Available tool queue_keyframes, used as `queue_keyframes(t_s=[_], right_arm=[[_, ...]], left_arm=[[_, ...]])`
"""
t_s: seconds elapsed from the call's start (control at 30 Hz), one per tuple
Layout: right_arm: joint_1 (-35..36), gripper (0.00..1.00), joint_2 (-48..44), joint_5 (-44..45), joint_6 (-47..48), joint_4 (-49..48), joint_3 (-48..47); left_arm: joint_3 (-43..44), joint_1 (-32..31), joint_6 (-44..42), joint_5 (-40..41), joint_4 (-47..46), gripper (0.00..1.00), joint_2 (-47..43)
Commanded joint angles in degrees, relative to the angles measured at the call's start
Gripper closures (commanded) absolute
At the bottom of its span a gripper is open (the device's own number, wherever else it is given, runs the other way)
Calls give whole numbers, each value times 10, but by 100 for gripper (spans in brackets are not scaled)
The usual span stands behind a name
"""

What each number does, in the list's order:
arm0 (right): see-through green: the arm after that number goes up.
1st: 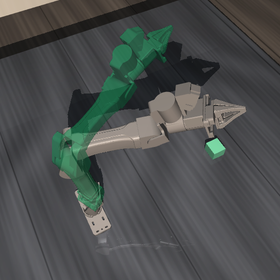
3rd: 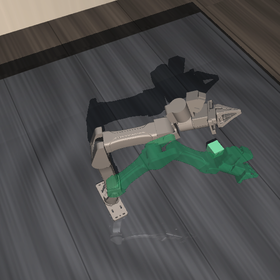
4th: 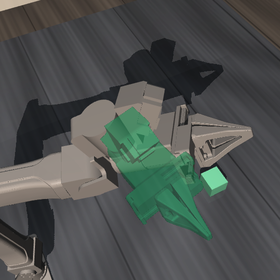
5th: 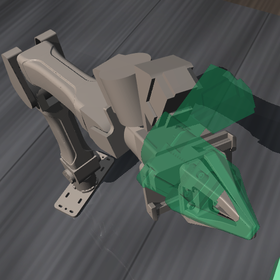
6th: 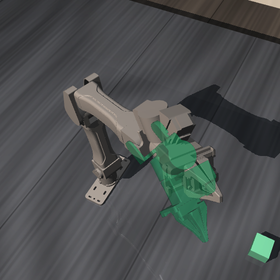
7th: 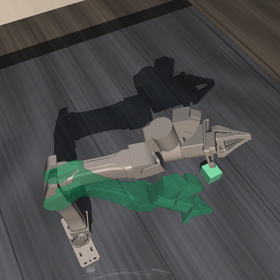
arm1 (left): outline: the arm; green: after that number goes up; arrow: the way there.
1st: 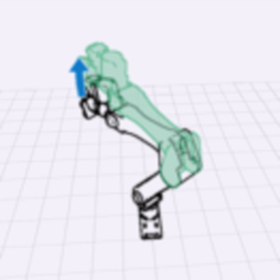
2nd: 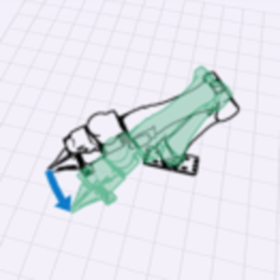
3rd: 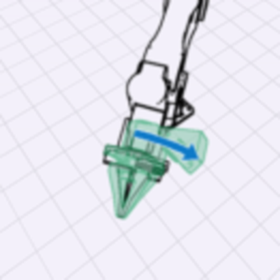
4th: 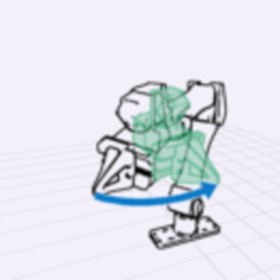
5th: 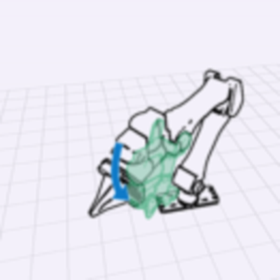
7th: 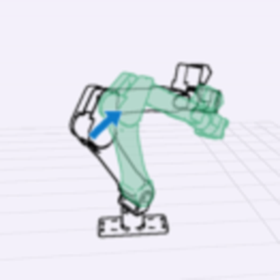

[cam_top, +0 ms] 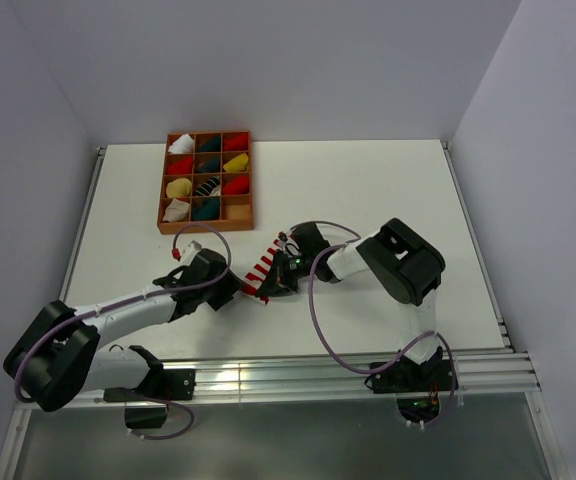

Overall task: Roll the socks
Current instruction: Roll the sock at the center of the board.

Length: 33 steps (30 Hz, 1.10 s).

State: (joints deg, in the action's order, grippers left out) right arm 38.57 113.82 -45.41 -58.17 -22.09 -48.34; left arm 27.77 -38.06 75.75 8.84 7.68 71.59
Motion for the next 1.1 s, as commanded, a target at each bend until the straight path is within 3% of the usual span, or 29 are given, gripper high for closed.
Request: queue_keyframes(t_s=[0.0, 0.17, 0.47, 0.73, 0.93, 1.07], right_arm=[[-5, 100, 32, 44, 5, 45, 26], [-7, 100, 35, 41, 3, 40, 27], [-8, 100, 29, 49, 18, 55, 17], [-7, 100, -10, 96, 110, 104, -8], [6, 86, -69, 162, 190, 123, -4], [30, 77, -117, 227, 259, 127, 5]], left_arm=[[-17, 0, 8, 4, -29, 43, -21], [-38, 1, 2, -1, -69, 45, -30], [-22, 0, -13, -15, -84, 59, 14], [14, -1, -22, -15, -43, 79, 33], [74, -3, -40, -23, 19, 97, 66], [119, -5, -55, -20, 81, 100, 88]])
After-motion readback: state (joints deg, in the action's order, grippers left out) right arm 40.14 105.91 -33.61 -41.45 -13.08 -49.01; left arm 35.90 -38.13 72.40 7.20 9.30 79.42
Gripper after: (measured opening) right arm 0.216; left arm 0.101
